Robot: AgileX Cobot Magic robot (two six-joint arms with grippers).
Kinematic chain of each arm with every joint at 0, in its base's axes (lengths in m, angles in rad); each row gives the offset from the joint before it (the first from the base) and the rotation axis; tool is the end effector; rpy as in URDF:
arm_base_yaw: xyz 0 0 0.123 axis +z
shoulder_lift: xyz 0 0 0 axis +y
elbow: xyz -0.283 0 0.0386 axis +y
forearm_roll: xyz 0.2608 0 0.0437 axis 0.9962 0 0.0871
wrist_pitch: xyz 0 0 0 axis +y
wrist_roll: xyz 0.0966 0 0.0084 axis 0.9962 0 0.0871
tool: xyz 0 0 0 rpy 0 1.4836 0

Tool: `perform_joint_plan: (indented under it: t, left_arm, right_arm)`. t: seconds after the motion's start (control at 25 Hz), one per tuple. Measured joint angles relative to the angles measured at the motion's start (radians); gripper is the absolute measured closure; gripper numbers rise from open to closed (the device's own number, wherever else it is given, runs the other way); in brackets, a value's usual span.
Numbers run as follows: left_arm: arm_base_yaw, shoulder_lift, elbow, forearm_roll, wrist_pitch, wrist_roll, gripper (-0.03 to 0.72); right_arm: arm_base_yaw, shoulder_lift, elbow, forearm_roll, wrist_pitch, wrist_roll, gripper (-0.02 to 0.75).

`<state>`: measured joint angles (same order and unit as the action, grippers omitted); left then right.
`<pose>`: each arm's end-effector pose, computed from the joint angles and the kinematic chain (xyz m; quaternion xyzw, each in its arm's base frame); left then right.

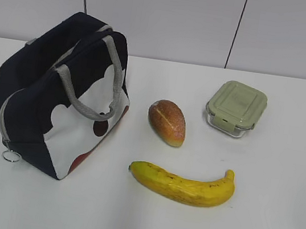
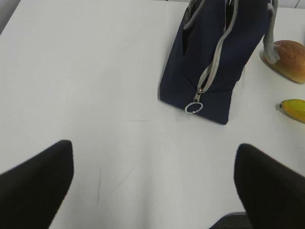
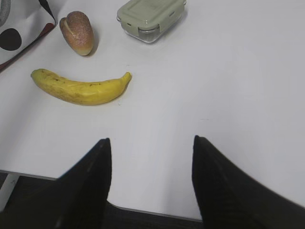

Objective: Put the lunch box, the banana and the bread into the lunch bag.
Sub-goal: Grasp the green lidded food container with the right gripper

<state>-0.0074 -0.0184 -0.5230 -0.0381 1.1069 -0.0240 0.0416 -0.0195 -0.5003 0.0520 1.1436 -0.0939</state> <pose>0.0033 -0.0033 0.2836 -0.0055 0.8543 -0.0271 0.5190 0.0040 0.0048 0.2740 -0.0612 0.8668 0.0130 0.4947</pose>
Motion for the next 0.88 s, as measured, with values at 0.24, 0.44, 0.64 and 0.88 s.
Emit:
perform_joint_plan:
  t: [0.24, 0.44, 0.64, 0.88]
  left_arm:
    - [0.000, 0.000, 0.000, 0.000, 0.000, 0.000, 0.030]
    - [0.000, 0.000, 0.000, 0.000, 0.000, 0.000, 0.036]
    - [0.000, 0.002, 0.000, 0.000, 0.000, 0.000, 0.053]
    - [0.000, 0.136, -0.077, -0.012, -0.021, 0.000, 0.084]
  right_arm:
    - [0.000, 0.000, 0.000, 0.000, 0.000, 0.000, 0.334]
    - [0.000, 0.000, 0.000, 0.000, 0.000, 0.000, 0.334]
    - [0.000, 0.000, 0.000, 0.000, 0.000, 0.000, 0.334]
    - [0.000, 0.000, 0.000, 0.000, 0.000, 0.000, 0.334]
